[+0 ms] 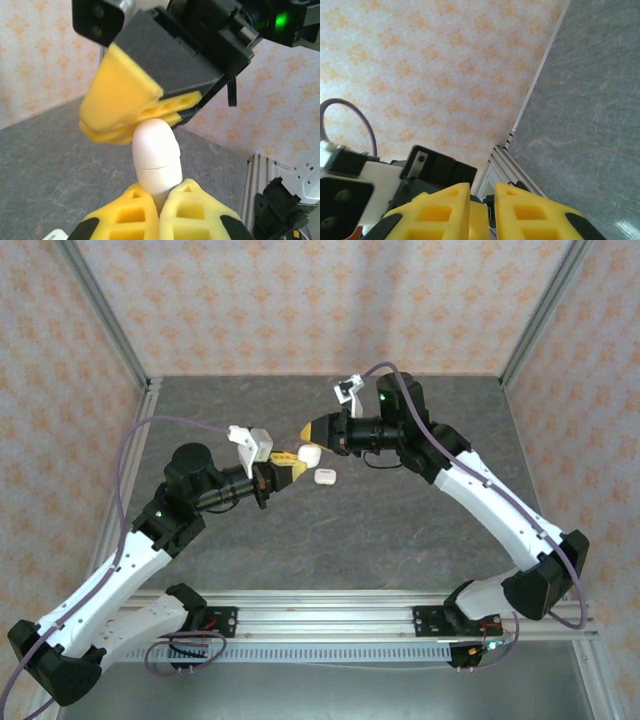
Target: Insert wireless bluetooth earbuds into charging case
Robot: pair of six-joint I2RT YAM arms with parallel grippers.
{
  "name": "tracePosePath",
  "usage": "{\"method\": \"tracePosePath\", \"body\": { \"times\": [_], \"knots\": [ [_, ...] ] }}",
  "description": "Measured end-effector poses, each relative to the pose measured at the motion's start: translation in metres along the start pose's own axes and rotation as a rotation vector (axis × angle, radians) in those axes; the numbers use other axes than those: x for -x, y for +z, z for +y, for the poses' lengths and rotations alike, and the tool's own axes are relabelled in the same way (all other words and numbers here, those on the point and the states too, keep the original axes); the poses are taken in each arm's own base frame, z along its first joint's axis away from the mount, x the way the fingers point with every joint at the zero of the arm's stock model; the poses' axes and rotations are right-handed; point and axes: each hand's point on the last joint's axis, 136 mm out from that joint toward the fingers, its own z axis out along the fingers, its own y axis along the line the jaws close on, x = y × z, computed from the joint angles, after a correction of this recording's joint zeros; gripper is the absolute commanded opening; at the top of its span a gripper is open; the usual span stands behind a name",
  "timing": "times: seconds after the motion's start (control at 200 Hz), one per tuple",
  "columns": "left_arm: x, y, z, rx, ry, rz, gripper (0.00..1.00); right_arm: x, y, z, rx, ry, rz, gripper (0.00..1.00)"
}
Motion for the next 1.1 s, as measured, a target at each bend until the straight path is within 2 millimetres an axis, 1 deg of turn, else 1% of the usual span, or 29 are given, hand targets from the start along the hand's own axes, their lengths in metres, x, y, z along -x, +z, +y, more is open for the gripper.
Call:
{"method": "tracePosePath", "body": {
  "times": [0.115, 0.3, 0.36, 0.415, 0.485, 0.55, 0.6, 0.655, 0.716, 0.791, 0.841, 0.906, 0.986, 1.016, 1.036, 1.101],
  "knots": [
    [0.001, 0.0, 0.001, 0.007, -0.018, -0.003, 0.0, 0.0, -0.003, 0.003, 0.01, -0.018, -0.01, 0.21],
    [0.0, 0.0, 0.002, 0.014, -0.044, -0.003, 0.0, -0.001, -0.002, -0.002, 0.002, -0.037, -0.011, 0.21],
    [0.0, 0.0, 0.003, 0.017, -0.053, -0.001, 0.0, -0.001, -0.002, -0.005, -0.011, -0.044, -0.013, 0.27],
    [-0.002, 0.002, 0.006, 0.024, -0.06, 0.003, 0.0, -0.001, -0.002, -0.008, -0.026, -0.059, -0.016, 0.37],
    [-0.004, 0.004, 0.012, 0.044, -0.074, 0.01, 0.0, -0.001, -0.004, -0.015, -0.068, -0.064, -0.032, 0.42],
    [-0.01, 0.005, 0.019, 0.07, -0.089, 0.018, 0.0, 0.0, -0.008, -0.022, -0.115, -0.07, -0.051, 0.5],
    [-0.018, 0.006, 0.027, 0.095, -0.101, 0.029, 0.0, 0.002, -0.015, -0.029, -0.164, -0.073, -0.079, 0.54],
    [-0.031, 0.006, 0.036, 0.129, -0.119, 0.052, 0.0, 0.007, -0.025, -0.035, -0.223, -0.084, -0.125, 0.57],
    [-0.047, 0.008, 0.044, 0.154, -0.14, 0.086, 0.0, 0.014, -0.044, -0.047, -0.313, -0.101, -0.205, 0.64],
    [-0.076, 0.011, 0.053, 0.187, -0.169, 0.143, 0.0, 0.02, -0.073, -0.066, -0.44, -0.113, -0.319, 0.73],
    [-0.1, 0.012, 0.061, 0.213, -0.195, 0.191, 0.0, 0.021, -0.093, -0.081, -0.528, -0.13, -0.393, 0.8],
    [-0.131, 0.013, 0.069, 0.239, -0.228, 0.259, 0.0, 0.016, -0.117, -0.105, -0.648, -0.149, -0.468, 0.86],
    [-0.168, 0.015, 0.078, 0.271, -0.278, 0.344, 0.0, 0.006, -0.137, -0.138, -0.788, -0.167, -0.514, 0.92],
    [-0.182, 0.017, 0.082, 0.28, -0.299, 0.377, 0.0, 0.002, -0.145, -0.152, -0.845, -0.172, -0.526, 0.98],
    [-0.19, 0.018, 0.084, 0.284, -0.312, 0.396, 0.0, -0.001, -0.149, -0.161, -0.884, -0.17, -0.534, 1.0],
    [-0.218, 0.022, 0.09, 0.298, -0.36, 0.457, 0.0, -0.01, -0.162, -0.191, -1.008, -0.178, -0.539, 0.99]
  ]
}}
